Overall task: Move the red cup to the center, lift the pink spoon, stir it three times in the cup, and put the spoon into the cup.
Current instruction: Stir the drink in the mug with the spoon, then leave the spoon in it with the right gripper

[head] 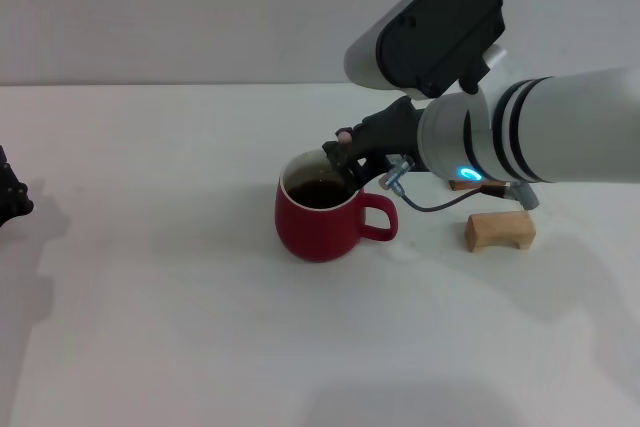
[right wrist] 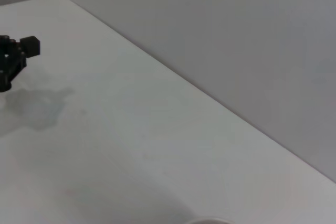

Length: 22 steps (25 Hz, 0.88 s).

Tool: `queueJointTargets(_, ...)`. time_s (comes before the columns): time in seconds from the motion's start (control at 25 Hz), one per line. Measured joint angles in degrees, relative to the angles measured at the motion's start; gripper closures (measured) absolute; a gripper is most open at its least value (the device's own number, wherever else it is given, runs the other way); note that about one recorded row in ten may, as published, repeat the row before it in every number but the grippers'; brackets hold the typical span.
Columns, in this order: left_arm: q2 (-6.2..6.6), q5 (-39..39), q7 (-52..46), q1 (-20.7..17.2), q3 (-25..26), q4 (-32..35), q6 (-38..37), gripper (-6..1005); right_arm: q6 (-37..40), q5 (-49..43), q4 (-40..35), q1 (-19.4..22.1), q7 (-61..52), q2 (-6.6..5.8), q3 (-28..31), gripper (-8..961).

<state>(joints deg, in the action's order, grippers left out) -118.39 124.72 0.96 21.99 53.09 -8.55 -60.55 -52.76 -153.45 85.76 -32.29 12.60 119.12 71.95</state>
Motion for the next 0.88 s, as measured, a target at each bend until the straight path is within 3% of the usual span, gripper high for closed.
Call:
queueJointTargets(0.52,-0.17,0.0,0.0,0.1,-0.1,-0.2,0.1,1001,-1.0,-0.1,3.4,2.8,0.3,-0.14,-0.6,818)
queueJointTargets(0.88,-0.18,0.2,0.0,0.1,-0.1,-0.3,0.3,1001,-0.4,0.0,3.4,2.0,0.0,0.08,-2.7,818)
